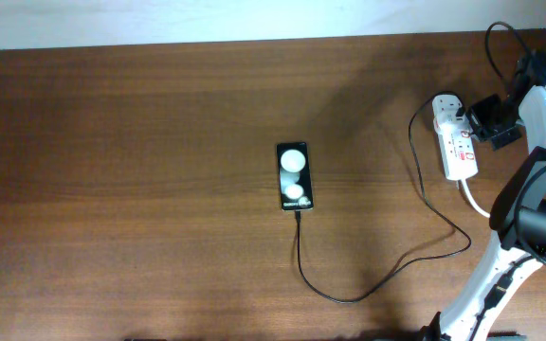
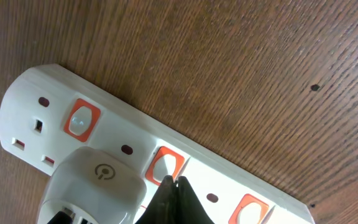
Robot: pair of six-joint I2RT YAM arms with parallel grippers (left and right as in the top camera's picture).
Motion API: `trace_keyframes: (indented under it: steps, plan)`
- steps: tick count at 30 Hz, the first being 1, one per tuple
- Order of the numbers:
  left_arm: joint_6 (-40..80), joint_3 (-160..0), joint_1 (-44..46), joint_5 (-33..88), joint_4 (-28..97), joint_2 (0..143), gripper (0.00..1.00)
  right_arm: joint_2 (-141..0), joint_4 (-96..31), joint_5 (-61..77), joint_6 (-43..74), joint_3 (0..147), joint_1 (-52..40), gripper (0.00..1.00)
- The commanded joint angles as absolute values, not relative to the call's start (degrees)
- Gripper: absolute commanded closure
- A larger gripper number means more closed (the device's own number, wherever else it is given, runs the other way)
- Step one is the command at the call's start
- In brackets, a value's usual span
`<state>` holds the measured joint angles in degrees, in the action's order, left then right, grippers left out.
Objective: Plug charger to phone and switch on socket
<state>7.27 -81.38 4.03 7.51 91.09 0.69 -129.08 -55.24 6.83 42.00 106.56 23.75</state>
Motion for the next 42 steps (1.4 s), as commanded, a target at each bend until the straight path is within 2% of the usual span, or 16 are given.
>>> trace_keyframes:
  steps: [1,16,21,24,26,29,35,40,42]
  plan:
    - [6.8,-81.5,3.8,8.1,91.0,0.4,0.01,-129.8,-55.0,7.3,41.8,107.5,23.6,0.96]
    - [6.8,-81.5,3.9,8.1,91.0,0.4,0.01,-133.9,-56.6,9.9,37.2,107.3,14.1,0.96]
    - [6.8,-81.5,3.8,8.1,91.0,0.4,0.01,-130.2,-63.7,2.0,36.9,107.4,18.5,0.96]
    - [6.8,-81.5,3.8,8.1,91.0,0.4,0.01,-123.3,-67.2,-3.7,38.2,107.4,24.1,0.96]
    - [6.8,-81.5,3.8,8.1,91.0,0.4,0.01,-113.6,-68.0,-3.2,38.0,107.4,29.3,0.96]
    - [6.8,-81.5,1.6,8.1,91.0,0.4,0.01,-97.6,-66.6,6.8,37.9,107.4,31.6,0.96]
    - [6.8,-81.5,-0.4,8.1,91.1,0.4,0.01,-78.6,-56.3,22.7,38.0,107.4,31.2,0.96]
    - [6.8,-81.5,-0.4,8.1,96.2,0.4,0.01,-72.8,-36.8,42.1,39.5,107.5,31.1,0.80]
    - [6.8,-81.5,-0.4,6.0,95.9,0.4,0.01,-71.0,-37.0,42.9,39.4,107.5,30.2,0.71]
